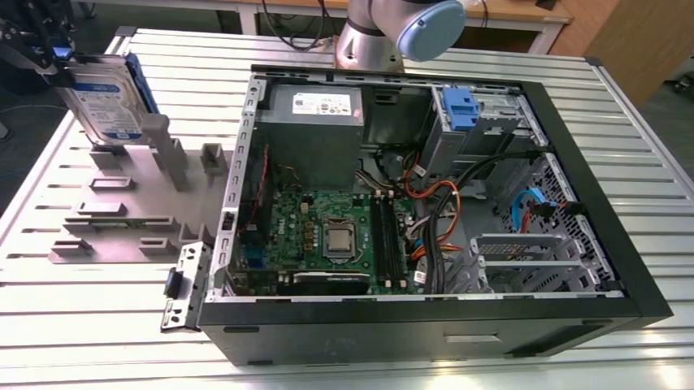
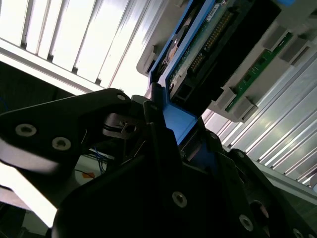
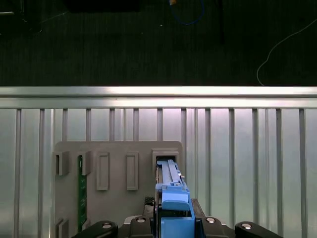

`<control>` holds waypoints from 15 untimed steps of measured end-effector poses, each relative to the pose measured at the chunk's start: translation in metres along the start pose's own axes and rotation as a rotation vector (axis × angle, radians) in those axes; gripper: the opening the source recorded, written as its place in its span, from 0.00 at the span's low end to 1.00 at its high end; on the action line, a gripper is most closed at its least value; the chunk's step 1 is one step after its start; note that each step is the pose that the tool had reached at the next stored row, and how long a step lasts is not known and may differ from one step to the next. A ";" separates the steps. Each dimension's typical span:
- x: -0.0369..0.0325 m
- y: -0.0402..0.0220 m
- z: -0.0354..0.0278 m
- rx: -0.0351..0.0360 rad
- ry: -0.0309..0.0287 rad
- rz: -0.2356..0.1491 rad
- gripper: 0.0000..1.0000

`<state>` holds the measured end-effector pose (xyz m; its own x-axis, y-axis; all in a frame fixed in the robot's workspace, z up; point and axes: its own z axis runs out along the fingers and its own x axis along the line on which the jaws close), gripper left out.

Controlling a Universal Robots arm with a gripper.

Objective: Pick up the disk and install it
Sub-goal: 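Pick up the disk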

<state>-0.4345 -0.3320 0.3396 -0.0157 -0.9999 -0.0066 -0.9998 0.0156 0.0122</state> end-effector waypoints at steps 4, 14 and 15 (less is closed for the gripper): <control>0.0000 0.0000 -0.0031 0.0000 0.0000 0.000 0.36; -0.0001 0.0001 -0.0105 0.0000 0.0000 0.000 0.36; -0.0001 0.0001 -0.0113 0.0000 0.0000 0.000 0.36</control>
<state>-0.4345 -0.3320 0.3509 -0.0157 -0.9999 -0.0067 -0.9998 0.0157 0.0121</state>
